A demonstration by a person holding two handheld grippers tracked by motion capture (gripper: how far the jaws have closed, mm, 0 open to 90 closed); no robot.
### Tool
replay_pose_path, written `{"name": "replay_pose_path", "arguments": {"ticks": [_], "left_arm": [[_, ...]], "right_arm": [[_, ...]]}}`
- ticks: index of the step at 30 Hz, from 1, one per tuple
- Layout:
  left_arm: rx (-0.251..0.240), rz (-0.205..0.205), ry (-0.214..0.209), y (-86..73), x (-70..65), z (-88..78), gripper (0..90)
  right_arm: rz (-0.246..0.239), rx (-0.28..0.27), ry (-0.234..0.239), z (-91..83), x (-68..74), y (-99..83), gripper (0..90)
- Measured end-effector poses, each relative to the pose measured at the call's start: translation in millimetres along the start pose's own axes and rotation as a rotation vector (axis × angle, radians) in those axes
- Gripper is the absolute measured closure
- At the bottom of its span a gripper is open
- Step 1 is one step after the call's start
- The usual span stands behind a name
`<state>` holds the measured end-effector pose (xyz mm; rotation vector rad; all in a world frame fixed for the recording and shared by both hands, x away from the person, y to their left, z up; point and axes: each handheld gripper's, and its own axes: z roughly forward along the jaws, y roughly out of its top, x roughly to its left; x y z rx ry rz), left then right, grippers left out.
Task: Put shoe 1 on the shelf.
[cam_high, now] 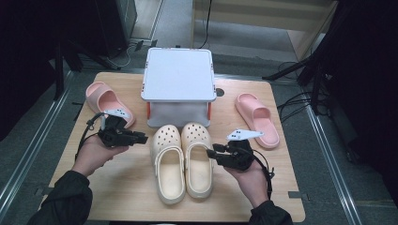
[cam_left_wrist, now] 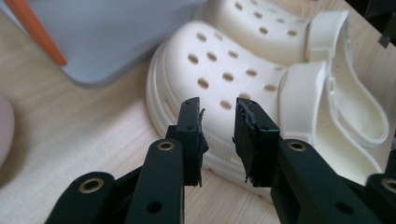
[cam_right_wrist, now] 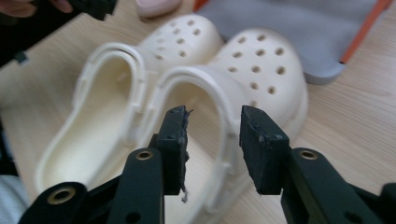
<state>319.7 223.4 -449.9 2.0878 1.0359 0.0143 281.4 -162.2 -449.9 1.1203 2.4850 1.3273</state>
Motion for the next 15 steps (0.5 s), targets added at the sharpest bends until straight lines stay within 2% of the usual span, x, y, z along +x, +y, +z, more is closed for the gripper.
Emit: {"name": "replay_pose_path", "arguments": {"ticks": [7, 9, 13, 15], "left_arm": [[-0.028, 0.040, 0.010, 30.9, -4.7, -17.1, 74.7], [-0.042, 0.037, 0.019, 40.9, -5.4, -21.2, 74.7], [-0.041, 0.049, 0.041, 61.7, -7.4, -27.0, 74.4], [-0.060, 0.063, 0.049, 72.7, -9.8, -31.1, 74.2]], "right_arm": [[-0.037, -0.003, 0.013, 3.0, 22.1, -0.9, 54.9], [-0.050, 0.000, 0.019, 5.8, 27.0, -1.7, 54.2], [-0.054, 0.008, 0.018, 11.4, 35.1, -3.0, 53.4], [-0.046, 0.000, 0.002, 12.6, 37.9, -2.8, 51.2]]}}
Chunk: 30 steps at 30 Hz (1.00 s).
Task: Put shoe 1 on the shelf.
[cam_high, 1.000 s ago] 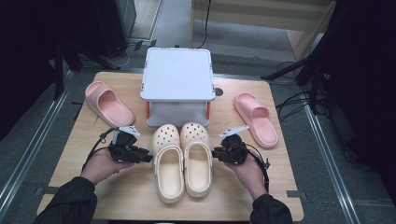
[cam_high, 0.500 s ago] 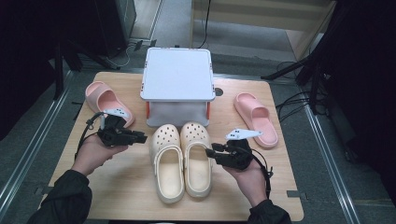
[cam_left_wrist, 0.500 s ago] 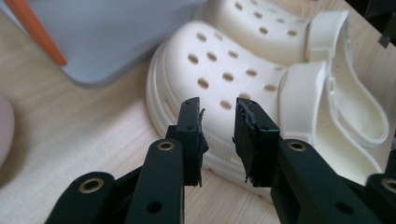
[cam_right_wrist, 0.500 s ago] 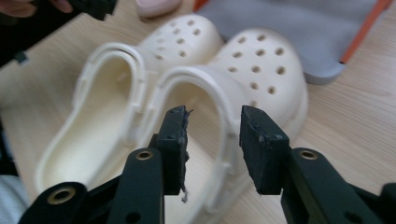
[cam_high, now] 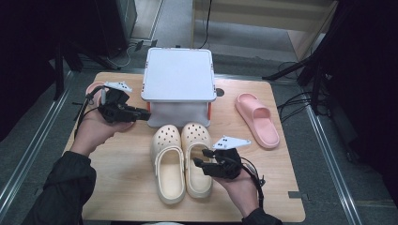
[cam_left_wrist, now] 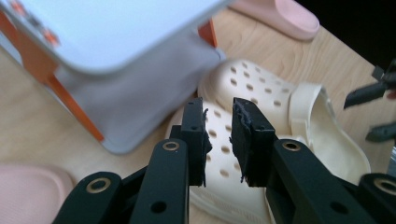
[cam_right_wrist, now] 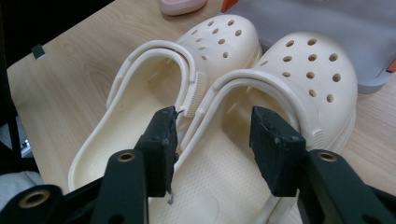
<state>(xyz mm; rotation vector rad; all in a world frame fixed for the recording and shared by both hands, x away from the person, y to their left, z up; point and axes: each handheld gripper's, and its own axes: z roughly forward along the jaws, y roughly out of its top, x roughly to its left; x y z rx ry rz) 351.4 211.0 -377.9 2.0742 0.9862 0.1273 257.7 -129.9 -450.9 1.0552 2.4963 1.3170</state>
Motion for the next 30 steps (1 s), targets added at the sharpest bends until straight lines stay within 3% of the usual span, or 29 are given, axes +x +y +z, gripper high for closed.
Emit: {"name": "replay_pose_path", "arguments": {"ticks": [4, 10, 13, 16, 19, 20, 22, 24, 30], "left_arm": [[-0.025, 0.004, -0.004, 18.4, 2.8, -2.0, 74.3], [-0.021, 0.016, 0.042, 45.3, 12.5, 8.8, 76.3], [-0.016, 0.030, 0.041, 52.7, 16.3, 17.7, 77.8], [-0.001, 0.043, 0.055, 57.0, 21.1, 27.5, 77.9], [-0.019, 0.023, 0.039, 57.7, 27.4, 35.1, 77.9], [-0.019, 0.025, 0.052, 57.4, 29.0, 37.4, 77.8], [-0.017, 0.040, 0.071, 56.9, 31.1, 39.6, 77.8], [-0.024, 0.056, 0.064, 55.7, 33.9, 40.7, 78.3], [-0.013, 0.060, 0.083, 53.3, 40.1, 42.6, 81.4]], "right_arm": [[0.052, 0.016, 0.014, 4.4, 2.7, -0.1, 49.1], [0.030, 0.056, -0.024, 21.5, 14.9, -3.1, 42.7], [0.030, 0.062, -0.051, 31.0, 19.6, -3.4, 39.1], [0.049, 0.062, -0.073, 41.6, 21.4, -3.5, 35.9], [0.086, 0.067, -0.090, 53.2, 21.8, -2.5, 33.8], [0.098, 0.073, -0.093, 57.2, 22.6, -2.2, 33.7], [0.109, 0.083, -0.109, 65.6, 24.7, -1.5, 32.9], [0.105, 0.095, -0.128, 73.8, 26.7, -0.8, 33.1], [0.095, 0.136, -0.180, 87.8, 25.6, 1.7, 44.9]]}}
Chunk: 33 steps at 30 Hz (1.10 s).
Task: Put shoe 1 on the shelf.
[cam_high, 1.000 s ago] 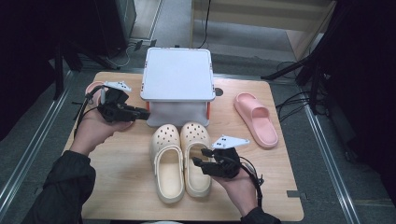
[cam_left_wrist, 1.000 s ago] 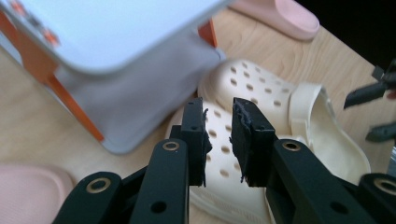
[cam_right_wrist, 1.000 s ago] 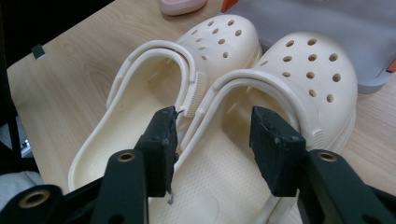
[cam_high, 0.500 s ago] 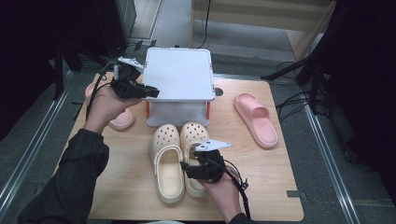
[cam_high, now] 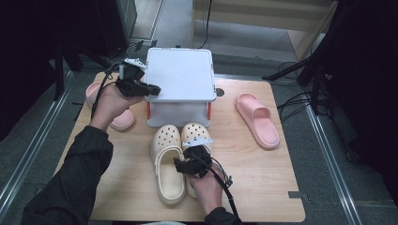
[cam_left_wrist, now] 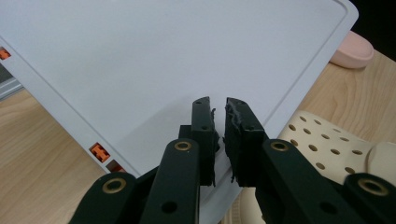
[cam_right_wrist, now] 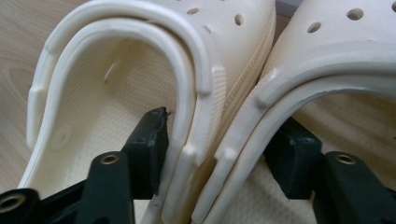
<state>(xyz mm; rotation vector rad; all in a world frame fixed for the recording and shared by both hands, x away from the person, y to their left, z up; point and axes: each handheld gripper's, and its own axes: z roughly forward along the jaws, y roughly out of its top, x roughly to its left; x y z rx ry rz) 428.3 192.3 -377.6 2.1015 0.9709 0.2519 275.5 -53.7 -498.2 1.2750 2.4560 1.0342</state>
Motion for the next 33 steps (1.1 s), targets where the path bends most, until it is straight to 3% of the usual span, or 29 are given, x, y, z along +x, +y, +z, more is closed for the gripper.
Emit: {"name": "replay_pose_path", "arguments": {"ticks": [3, 11, 13, 16, 19, 26, 33], "left_arm": [[-0.001, 0.009, 0.013, -0.4, -1.0, 0.2, 82.7], [0.009, 0.023, 0.042, 0.1, -4.3, 0.0, 85.5], [0.011, 0.023, 0.042, 0.3, -4.2, 0.1, 86.3], [0.005, 0.013, 0.039, -0.3, -2.9, -0.1, 86.3], [0.004, 0.008, 0.034, -0.6, -2.1, -0.1, 86.3], [-0.003, -0.006, 0.028, -1.7, -1.6, -0.4, 86.7], [-0.003, -0.013, 0.019, -1.8, -0.1, -0.3, 87.6]], "right_arm": [[0.025, 0.008, 0.007, -0.3, -1.5, 1.5, 50.2], [0.046, 0.036, -0.045, -6.2, -2.7, 3.8, 62.1], [0.060, 0.045, -0.025, -6.1, -6.1, 5.9, 63.7], [0.041, 0.071, -0.043, -7.9, -8.3, 10.3, 65.2], [0.022, 0.062, -0.059, -13.6, -11.6, 14.9, 66.1], [-0.005, 0.025, -0.059, -24.4, -17.1, 43.9, 66.1], [0.010, -0.004, -0.061, -7.3, -33.7, 81.0, 66.0]]}}
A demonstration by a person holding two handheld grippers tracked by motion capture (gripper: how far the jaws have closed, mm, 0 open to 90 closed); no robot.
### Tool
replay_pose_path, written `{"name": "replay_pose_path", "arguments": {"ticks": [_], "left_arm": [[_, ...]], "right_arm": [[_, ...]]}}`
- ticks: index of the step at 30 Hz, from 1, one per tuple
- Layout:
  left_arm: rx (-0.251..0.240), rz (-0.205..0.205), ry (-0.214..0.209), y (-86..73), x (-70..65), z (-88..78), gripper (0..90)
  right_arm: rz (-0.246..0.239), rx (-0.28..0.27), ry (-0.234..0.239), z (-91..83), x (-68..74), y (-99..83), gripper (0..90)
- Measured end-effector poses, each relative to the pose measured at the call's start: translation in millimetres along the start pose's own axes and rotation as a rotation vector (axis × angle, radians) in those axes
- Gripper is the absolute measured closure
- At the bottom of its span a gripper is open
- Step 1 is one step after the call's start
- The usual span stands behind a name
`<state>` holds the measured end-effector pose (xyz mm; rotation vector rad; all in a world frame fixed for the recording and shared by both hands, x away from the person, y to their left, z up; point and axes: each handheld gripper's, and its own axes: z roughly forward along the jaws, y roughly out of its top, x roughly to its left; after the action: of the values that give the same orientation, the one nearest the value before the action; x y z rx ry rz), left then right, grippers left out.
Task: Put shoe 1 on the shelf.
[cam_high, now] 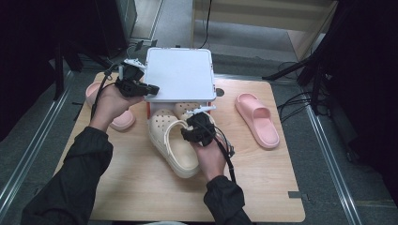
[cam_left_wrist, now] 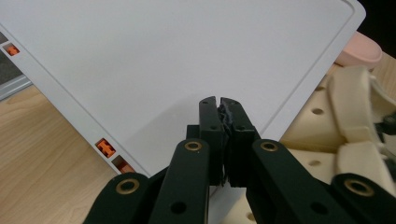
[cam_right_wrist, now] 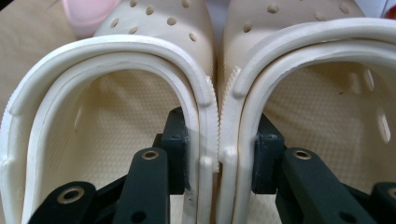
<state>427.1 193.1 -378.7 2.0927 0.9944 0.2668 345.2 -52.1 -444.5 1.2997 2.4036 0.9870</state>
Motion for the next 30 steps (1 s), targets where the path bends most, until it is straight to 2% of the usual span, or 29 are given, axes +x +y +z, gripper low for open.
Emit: {"name": "replay_pose_path", "arguments": {"ticks": [5, 10, 14, 19, 25, 28, 30], "left_arm": [[-0.003, -0.001, -0.002, -0.5, 0.5, -0.1, 87.6], [-0.010, -0.004, -0.005, -1.1, 1.4, 0.1, 87.5], [-0.009, -0.007, -0.004, -1.3, 1.1, -0.1, 87.4], [-0.011, -0.007, -0.006, -1.6, 0.5, -0.1, 87.3], [-0.013, -0.012, -0.005, -2.2, -0.4, -0.3, 87.4], [-0.014, -0.008, -0.002, -2.5, -0.5, -0.3, 87.4], [-0.018, -0.007, 0.000, -2.7, -0.8, 0.0, 87.4]], "right_arm": [[0.001, -0.023, -0.027, 18.5, -5.5, 20.0, 65.9], [0.031, -0.027, -0.027, 34.8, -9.8, 29.5, 65.9], [0.032, -0.036, -0.054, 42.8, -11.0, 31.7, 65.8], [0.051, -0.045, -0.071, 44.8, -18.9, 32.5, 65.8], [0.020, -0.039, -0.116, 55.0, -14.9, 31.7, 65.7], [0.034, -0.048, -0.126, 61.1, -12.7, 31.5, 65.7], [0.041, -0.057, -0.117, 64.1, -12.2, 31.9, 65.7]]}}
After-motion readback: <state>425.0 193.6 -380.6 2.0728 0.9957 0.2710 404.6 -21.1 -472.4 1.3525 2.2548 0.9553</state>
